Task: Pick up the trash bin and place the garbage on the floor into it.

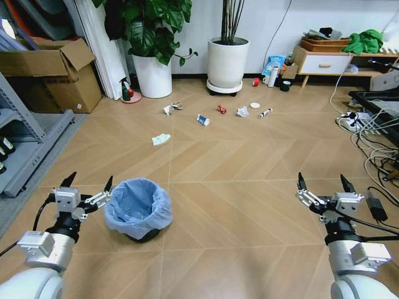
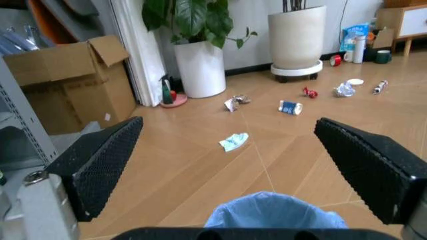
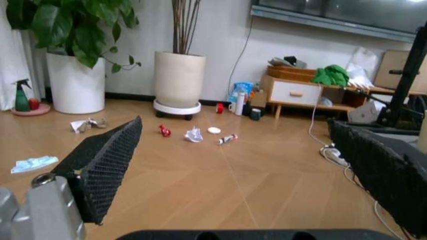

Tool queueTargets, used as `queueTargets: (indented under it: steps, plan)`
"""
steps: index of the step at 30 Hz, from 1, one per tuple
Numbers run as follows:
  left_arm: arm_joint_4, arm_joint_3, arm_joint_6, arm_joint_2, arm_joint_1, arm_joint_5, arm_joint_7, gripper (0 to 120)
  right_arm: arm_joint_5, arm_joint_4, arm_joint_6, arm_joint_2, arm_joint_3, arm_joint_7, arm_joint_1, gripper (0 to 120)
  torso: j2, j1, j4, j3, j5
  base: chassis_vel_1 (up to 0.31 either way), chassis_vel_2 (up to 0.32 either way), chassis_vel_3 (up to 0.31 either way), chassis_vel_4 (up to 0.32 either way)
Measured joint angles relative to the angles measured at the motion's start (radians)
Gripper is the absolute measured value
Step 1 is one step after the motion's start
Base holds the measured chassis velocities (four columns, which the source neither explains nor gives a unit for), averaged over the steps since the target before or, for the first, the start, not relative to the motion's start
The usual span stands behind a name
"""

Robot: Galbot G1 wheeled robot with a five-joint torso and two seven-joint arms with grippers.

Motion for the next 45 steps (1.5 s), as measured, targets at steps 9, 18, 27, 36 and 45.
queueTargets:
  steps: [9, 18, 27, 36, 45]
  plan:
    - [-0.007, 0.014, 0.005, -0.021, 0.003, 0.022, -0.011, 100, -0.013, -0.008, -0.008, 0.02, 0.0, 0.03, -0.001, 100, 0.0, 0.0, 0.0, 0.0, 0.0, 0.0, 0.0, 0.0, 0.0]
    - [-0.014, 0.021, 0.009, -0.038, 0.01, 0.044, -0.01, 100, -0.023, 0.0, -0.052, 0.021, -0.025, 0.069, 0.002, 100, 0.0, 0.0, 0.0, 0.0, 0.0, 0.0, 0.0, 0.0, 0.0]
    - [-0.022, 0.022, 0.008, -0.061, 0.023, 0.061, 0.008, 100, -0.034, -0.013, -0.06, 0.015, -0.036, 0.097, 0.01, 100, 0.0, 0.0, 0.0, 0.0, 0.0001, 0.0, 0.0, 0.0, 0.0]
    - [-0.024, 0.025, 0.009, -0.062, 0.022, 0.063, 0.015, 100, -0.038, -0.017, -0.054, 0.013, -0.035, 0.094, 0.013, 100, 0.0, 0.0, 0.0, 0.0, 0.0001, 0.0, 0.0, 0.0, 0.0]
    - [-0.018, 0.029, 0.033, -0.061, 0.019, 0.059, 0.004, 100, -0.038, -0.019, -0.054, 0.014, -0.036, 0.092, 0.013, 100, 0.0, 0.0, 0.0001, 0.0, 0.0, 0.0, 0.0, 0.0, 0.0]
